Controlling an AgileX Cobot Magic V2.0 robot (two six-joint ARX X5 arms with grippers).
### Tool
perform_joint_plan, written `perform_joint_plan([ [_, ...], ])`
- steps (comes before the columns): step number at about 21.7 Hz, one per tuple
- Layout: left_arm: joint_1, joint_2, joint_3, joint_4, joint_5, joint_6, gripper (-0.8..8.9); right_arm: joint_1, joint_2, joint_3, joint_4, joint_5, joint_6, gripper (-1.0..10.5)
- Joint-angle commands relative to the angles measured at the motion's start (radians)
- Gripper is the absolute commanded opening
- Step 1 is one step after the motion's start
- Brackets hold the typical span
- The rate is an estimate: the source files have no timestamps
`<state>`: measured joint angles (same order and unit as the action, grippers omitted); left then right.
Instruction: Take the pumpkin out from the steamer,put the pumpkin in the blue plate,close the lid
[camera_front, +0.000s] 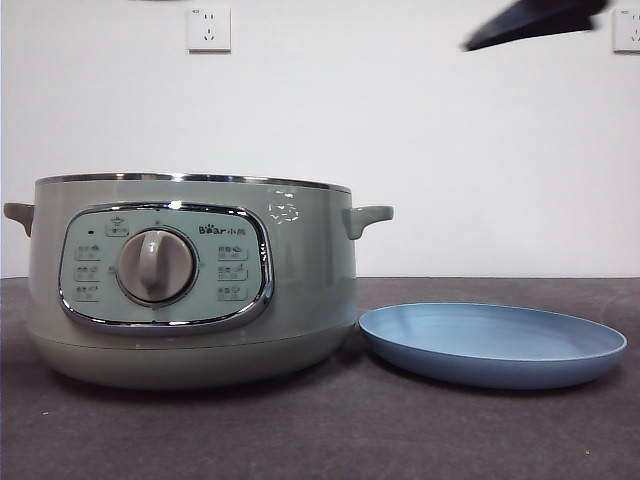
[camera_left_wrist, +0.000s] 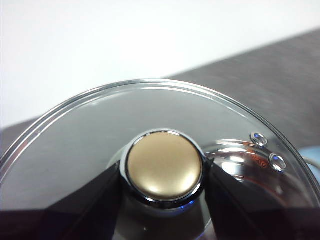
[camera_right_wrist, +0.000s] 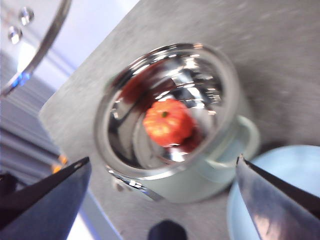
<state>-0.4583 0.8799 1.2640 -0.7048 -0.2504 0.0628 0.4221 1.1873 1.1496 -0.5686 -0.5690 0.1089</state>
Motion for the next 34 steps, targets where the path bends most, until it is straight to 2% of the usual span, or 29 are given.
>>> perform_joint_plan([
  [1, 0.0, -0.049, 0.016, 0.028, -0.079, 0.029, -0.09, 0.065, 0.096, 0.09, -0.01, 0.002, 0.001, 5.1],
  [5, 0.0, -0.101, 0.016, -0.004, -0.151, 0.047, -0.09, 0.151, 0.237, 0.245, -0.07, 0.031, -0.023, 5.2],
  [9, 0.0, -0.13, 0.016, -0.038, -0.204, 0.06, -0.09, 0.23, 0.365, 0.412, -0.168, 0.141, -0.066, 6.3],
  [13, 0.0, -0.137, 0.016, -0.074, -0.249, 0.072, -0.09, 0.291, 0.476, 0.568, -0.262, 0.24, -0.098, 6.3],
  [18, 0.0, -0.137, 0.016, -0.096, -0.25, 0.073, -0.09, 0.394, 0.641, 0.759, -0.383, 0.476, -0.136, 6.3],
  [21, 0.0, -0.137, 0.016, -0.097, -0.249, 0.073, -0.09, 0.426, 0.699, 0.772, -0.38, 0.554, -0.164, 6.3],
  [34, 0.0, -0.137, 0.016, -0.098, -0.248, 0.073, -0.09, 0.432, 0.968, 0.772, -0.328, 0.542, -0.198, 6.3],
])
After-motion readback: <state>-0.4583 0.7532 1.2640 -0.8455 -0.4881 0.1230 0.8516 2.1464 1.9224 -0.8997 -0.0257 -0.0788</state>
